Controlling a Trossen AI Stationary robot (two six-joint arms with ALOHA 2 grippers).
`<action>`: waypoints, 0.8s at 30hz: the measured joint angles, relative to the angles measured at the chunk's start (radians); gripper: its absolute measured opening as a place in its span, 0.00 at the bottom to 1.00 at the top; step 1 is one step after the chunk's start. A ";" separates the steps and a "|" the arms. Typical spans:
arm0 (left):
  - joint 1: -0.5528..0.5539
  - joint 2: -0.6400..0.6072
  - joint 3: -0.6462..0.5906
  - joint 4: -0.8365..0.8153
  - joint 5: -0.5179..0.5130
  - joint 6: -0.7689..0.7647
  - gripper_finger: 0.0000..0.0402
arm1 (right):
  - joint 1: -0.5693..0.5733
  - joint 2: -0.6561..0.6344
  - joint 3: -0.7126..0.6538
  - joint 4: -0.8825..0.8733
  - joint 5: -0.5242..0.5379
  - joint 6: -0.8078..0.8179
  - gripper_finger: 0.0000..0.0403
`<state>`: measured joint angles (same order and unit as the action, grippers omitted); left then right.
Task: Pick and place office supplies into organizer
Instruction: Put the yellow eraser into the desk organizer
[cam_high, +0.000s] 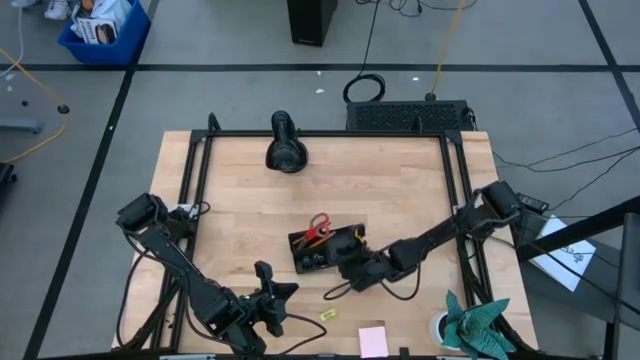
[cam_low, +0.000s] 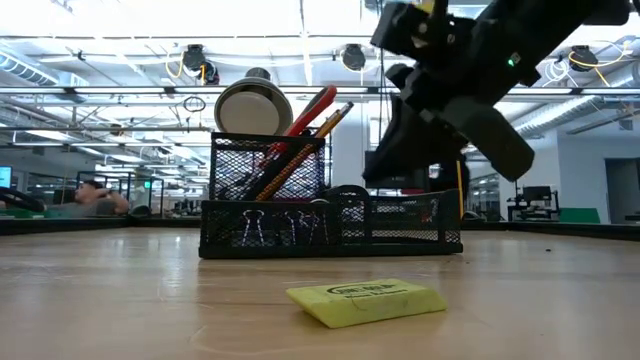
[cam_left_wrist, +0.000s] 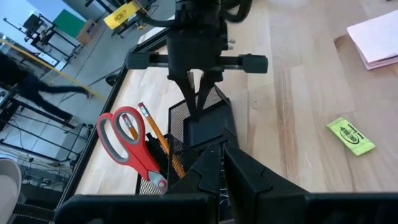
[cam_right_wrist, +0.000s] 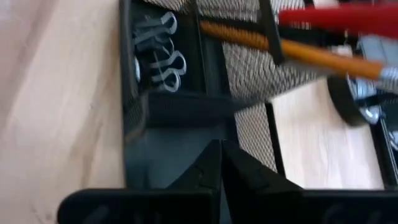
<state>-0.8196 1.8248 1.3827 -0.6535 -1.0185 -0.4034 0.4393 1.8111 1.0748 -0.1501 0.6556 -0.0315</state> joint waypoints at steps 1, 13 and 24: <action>0.000 0.000 0.000 0.000 0.000 0.000 0.06 | -0.003 0.000 0.000 -0.018 0.001 0.013 0.00; 0.000 0.000 0.000 0.000 0.000 -0.005 0.06 | 0.001 0.000 0.000 -0.191 -0.071 0.201 0.00; 0.000 0.000 0.000 0.000 0.000 -0.005 0.06 | 0.045 -0.002 0.000 -0.160 -0.191 0.332 0.00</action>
<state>-0.8196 1.8248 1.3827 -0.6537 -1.0183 -0.4084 0.4840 1.8095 1.0752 -0.3098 0.4649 0.3010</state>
